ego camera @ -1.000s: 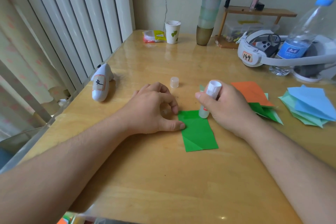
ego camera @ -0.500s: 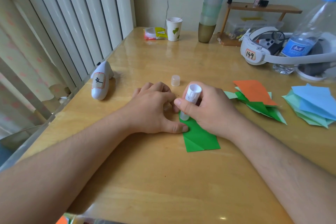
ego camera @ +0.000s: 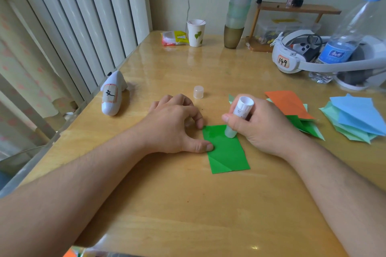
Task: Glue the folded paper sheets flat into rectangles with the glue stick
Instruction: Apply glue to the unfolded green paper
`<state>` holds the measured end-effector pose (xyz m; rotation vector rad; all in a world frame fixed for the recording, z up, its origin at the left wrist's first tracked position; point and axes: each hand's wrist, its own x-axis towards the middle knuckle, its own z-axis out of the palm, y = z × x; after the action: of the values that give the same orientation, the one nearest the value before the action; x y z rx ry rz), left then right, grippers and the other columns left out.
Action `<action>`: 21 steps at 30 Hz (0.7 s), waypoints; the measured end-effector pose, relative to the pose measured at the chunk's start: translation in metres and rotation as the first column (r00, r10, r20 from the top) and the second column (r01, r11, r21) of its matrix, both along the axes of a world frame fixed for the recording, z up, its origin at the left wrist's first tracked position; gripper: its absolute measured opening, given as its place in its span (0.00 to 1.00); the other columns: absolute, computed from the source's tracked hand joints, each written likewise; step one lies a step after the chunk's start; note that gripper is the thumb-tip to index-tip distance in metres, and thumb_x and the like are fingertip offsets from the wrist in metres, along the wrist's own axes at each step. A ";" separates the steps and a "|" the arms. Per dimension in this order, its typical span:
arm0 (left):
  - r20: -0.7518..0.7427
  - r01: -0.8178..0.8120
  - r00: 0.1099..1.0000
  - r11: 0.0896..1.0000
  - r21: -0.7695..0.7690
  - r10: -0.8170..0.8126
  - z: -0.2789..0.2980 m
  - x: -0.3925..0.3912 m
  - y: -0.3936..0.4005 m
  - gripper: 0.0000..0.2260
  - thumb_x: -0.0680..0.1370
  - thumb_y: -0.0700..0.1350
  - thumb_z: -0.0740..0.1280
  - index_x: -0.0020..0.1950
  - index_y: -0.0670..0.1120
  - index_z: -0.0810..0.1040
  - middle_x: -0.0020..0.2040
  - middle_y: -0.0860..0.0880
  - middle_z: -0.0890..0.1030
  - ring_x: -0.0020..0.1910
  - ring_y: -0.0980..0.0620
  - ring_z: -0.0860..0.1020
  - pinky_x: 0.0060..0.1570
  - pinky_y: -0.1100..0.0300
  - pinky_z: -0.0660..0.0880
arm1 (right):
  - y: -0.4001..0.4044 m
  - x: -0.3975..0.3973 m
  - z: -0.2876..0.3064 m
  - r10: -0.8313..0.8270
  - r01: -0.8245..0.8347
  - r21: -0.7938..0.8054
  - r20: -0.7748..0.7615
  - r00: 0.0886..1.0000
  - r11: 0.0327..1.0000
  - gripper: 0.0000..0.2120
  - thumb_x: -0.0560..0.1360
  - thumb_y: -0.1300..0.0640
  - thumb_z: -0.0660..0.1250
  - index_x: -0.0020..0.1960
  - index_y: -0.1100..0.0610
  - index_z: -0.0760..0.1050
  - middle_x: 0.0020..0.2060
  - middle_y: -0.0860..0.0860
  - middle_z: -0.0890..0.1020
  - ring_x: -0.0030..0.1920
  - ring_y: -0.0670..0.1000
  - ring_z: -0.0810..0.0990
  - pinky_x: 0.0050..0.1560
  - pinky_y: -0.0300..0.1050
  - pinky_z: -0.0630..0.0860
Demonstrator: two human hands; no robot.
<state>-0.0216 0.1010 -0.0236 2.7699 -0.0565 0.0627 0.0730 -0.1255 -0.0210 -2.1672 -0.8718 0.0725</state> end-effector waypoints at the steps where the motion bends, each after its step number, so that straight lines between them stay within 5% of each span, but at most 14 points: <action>1: -0.007 0.001 1.000 1.000 0.001 -0.001 0.001 0.000 0.000 0.24 0.60 0.76 0.70 0.48 0.63 0.76 0.57 0.60 0.68 0.59 0.53 0.64 0.63 0.51 0.64 | -0.003 0.002 -0.001 0.001 -0.001 0.011 0.004 1.000 1.000 0.15 0.74 0.41 0.72 0.41 0.51 0.75 0.28 0.41 0.73 0.31 0.44 0.68 0.35 0.44 0.66; 15: -0.007 -0.009 1.000 1.000 0.008 0.009 0.000 0.001 0.000 0.26 0.60 0.77 0.69 0.48 0.63 0.75 0.57 0.60 0.68 0.59 0.52 0.65 0.64 0.49 0.65 | 0.017 -0.011 0.004 -0.117 0.088 0.237 0.114 0.986 0.967 0.15 0.74 0.40 0.67 0.41 0.51 0.72 0.32 0.49 0.81 0.35 0.49 0.78 0.38 0.49 0.74; 21: 0.013 -0.016 1.000 1.000 0.027 0.015 -0.003 0.001 0.000 0.26 0.60 0.77 0.69 0.50 0.62 0.75 0.57 0.60 0.68 0.59 0.52 0.64 0.61 0.52 0.63 | 0.029 -0.024 0.002 0.011 -0.020 0.114 0.082 0.997 0.993 0.13 0.77 0.47 0.73 0.41 0.53 0.74 0.28 0.38 0.78 0.31 0.43 0.74 0.32 0.35 0.66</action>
<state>-0.0203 0.1011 -0.0264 2.7969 -0.0395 0.0840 0.0489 -0.0962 -0.0193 -2.0682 -0.9164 -0.0575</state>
